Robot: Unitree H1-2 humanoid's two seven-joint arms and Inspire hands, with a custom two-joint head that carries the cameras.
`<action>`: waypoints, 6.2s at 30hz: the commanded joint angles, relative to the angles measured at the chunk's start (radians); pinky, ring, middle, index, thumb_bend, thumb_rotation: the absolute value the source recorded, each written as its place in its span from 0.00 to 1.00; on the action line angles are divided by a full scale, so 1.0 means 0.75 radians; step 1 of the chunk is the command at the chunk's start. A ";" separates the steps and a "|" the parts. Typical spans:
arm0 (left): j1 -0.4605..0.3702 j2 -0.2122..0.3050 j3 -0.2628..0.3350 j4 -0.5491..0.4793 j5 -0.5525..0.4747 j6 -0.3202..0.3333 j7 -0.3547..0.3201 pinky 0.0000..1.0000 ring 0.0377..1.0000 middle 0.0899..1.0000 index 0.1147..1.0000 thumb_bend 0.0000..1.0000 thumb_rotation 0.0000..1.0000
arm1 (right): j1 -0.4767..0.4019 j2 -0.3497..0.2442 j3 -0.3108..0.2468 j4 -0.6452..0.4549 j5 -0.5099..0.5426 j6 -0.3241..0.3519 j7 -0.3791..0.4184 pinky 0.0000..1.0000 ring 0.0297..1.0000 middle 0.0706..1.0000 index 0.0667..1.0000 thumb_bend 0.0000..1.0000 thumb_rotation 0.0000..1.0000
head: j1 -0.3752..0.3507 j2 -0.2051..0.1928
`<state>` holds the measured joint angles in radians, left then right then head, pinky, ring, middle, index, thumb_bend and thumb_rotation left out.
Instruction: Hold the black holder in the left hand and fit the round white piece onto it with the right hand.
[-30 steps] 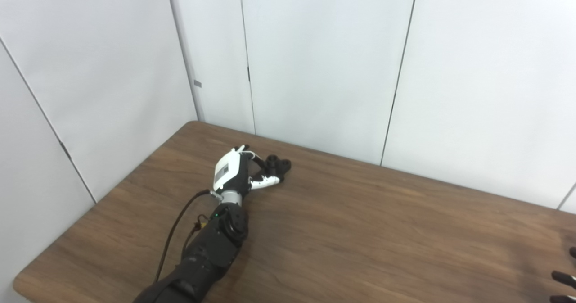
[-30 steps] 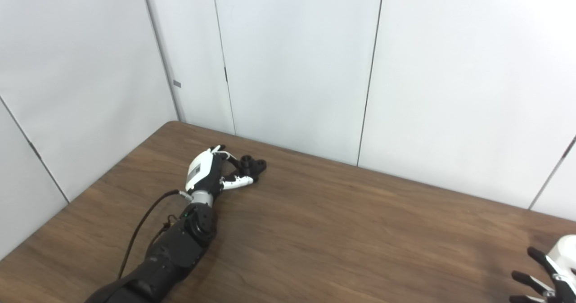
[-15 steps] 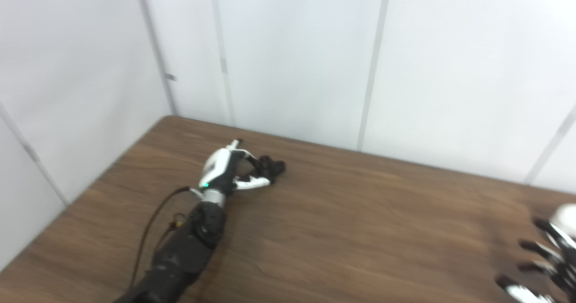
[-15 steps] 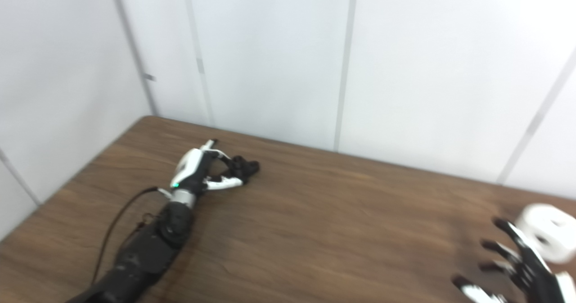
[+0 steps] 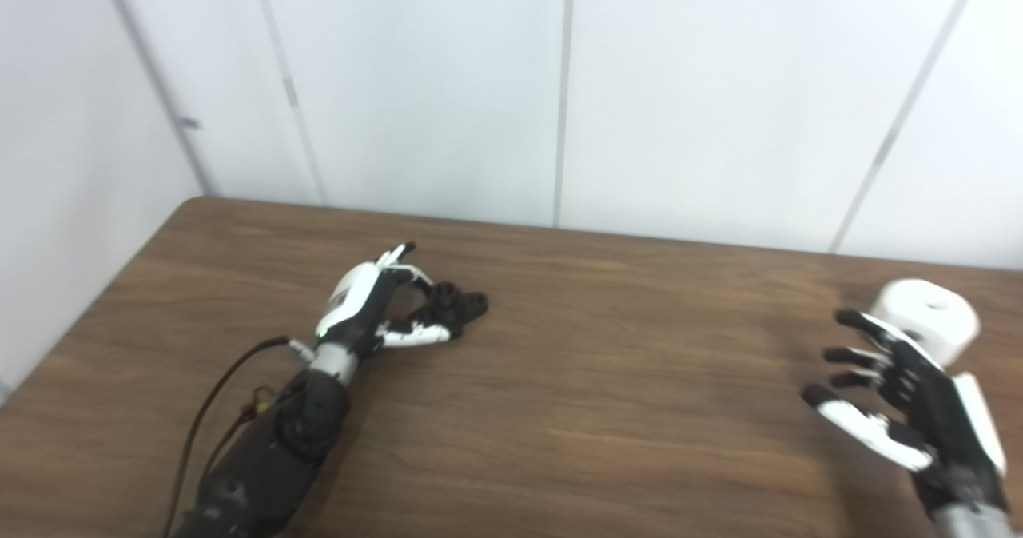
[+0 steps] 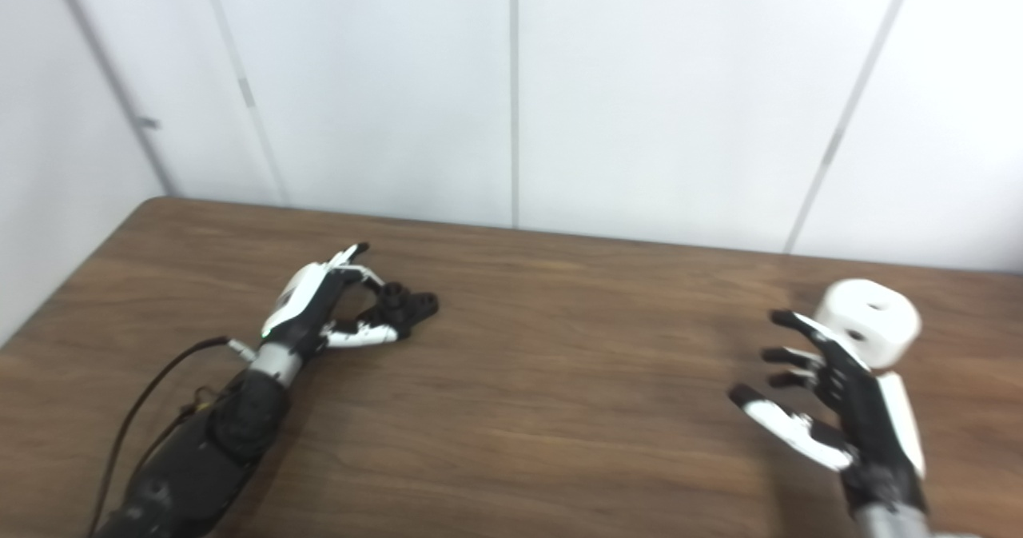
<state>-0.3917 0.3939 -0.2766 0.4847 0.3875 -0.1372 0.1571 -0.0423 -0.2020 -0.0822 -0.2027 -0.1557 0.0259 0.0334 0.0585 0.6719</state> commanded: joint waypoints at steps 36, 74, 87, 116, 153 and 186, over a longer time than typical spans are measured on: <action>0.120 -0.252 -0.306 -0.170 0.103 -0.043 -0.316 1.00 1.00 0.97 0.42 0.52 0.06 | -0.065 0.062 0.032 -0.147 -0.083 0.067 -0.024 0.54 0.70 0.86 0.79 0.58 0.46 | -0.158 0.062; 0.161 -0.160 -0.257 -0.058 0.144 -0.218 -0.278 1.00 1.00 0.93 0.42 0.52 0.06 | -0.475 -0.472 0.085 -0.290 -1.248 0.589 0.542 0.85 0.94 0.97 0.87 0.83 0.26 | -0.871 -0.260; 0.187 -0.159 -0.236 -0.085 0.156 -0.220 -0.303 1.00 1.00 0.93 0.42 0.52 0.05 | -0.666 -0.540 0.075 -0.097 -1.318 0.575 0.925 0.90 1.00 1.00 0.95 0.93 0.34 | -0.854 -0.261; 0.201 -0.175 -0.213 -0.078 0.147 -0.225 -0.316 1.00 1.00 0.93 0.42 0.52 0.05 | -0.809 -0.565 0.268 0.320 -1.114 0.586 0.900 0.94 1.00 1.00 0.92 1.00 0.38 | -0.813 -0.244; 0.221 -0.174 -0.205 -0.078 0.174 -0.229 -0.313 1.00 1.00 0.94 0.42 0.52 0.06 | -0.798 -0.504 0.168 0.500 -1.094 0.592 0.741 0.93 1.00 1.00 0.87 0.97 0.37 | -0.779 -0.235; 0.245 -0.175 -0.202 -0.114 0.184 -0.224 -0.321 1.00 1.00 0.94 0.42 0.52 0.06 | -0.757 -0.480 0.226 0.529 -1.085 0.581 0.583 0.87 0.94 0.96 0.76 0.85 0.28 | -0.766 -0.212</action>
<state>-0.3271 0.2655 -0.3959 0.3388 0.5128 -0.3262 -0.0583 -0.5779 -0.5292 0.0923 0.2188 -0.9669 0.4632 0.5299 -0.5154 0.5123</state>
